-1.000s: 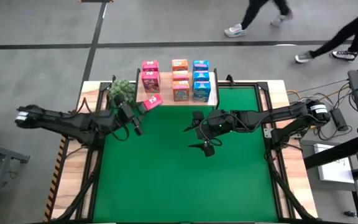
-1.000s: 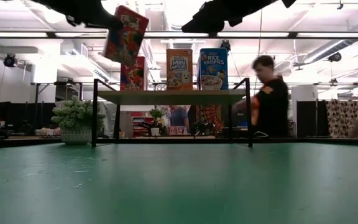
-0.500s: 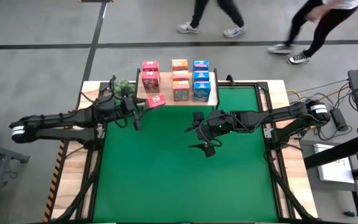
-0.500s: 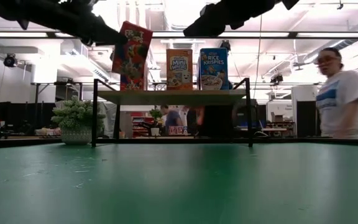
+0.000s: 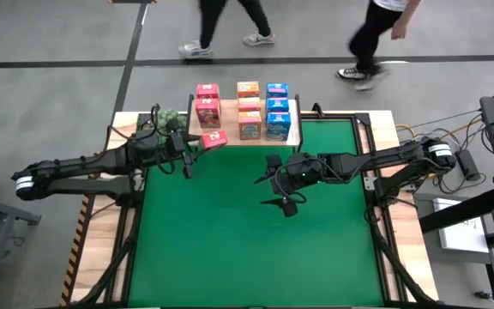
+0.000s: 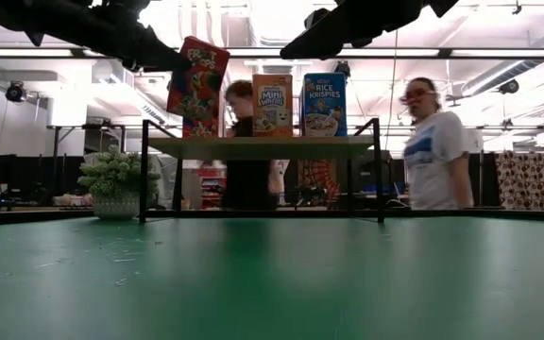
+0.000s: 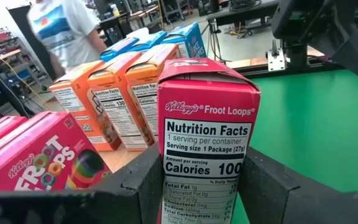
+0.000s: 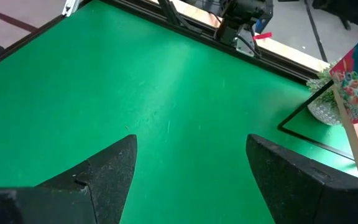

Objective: Stack cereal on shelf
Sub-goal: Put the red cereal box on the shelf aligned with the other red cereal boxes

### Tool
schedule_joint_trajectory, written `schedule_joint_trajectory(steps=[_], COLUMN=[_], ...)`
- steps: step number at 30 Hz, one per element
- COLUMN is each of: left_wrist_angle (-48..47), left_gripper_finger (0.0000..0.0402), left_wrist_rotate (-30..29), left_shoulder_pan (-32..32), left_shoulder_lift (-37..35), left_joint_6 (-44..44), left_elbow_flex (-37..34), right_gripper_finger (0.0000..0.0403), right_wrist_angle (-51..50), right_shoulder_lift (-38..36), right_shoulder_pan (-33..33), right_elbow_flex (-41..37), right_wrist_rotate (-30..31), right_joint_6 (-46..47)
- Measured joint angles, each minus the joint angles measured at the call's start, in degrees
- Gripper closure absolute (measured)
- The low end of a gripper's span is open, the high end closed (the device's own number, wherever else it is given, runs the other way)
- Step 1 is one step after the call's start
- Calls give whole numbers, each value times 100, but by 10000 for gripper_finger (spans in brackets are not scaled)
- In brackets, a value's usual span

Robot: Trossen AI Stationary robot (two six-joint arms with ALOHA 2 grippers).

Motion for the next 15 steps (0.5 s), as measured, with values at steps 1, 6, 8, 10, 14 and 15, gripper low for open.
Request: schedule_joint_trajectory(steps=[1,6,8,10,14,15], left_wrist_angle=[-2,0,-2,3,52,93], left_gripper_finger=[244,244,244,244,244,244], left_wrist_rotate=[0,-49,-158,-204,-223,-223], left_shoulder_pan=[-2,30,45,65,74,74], left_shoulder_lift=[6,21,38,55,143,176], left_joint_6=[0,-7,-7,-29,-43,-46], left_elbow_flex=[0,0,0,0,-2,-2], right_gripper_finger=[112,111,111,110,110,110], right_wrist_angle=[0,0,0,0,2,2], right_shoulder_lift=[0,0,0,0,0,0], right_shoulder_pan=[0,0,0,0,0,0], right_elbow_flex=[0,-16,-28,-37,-37,-37], right_wrist_rotate=[0,0,0,0,0,0], right_joint_6=[-2,4,0,6,6,4])
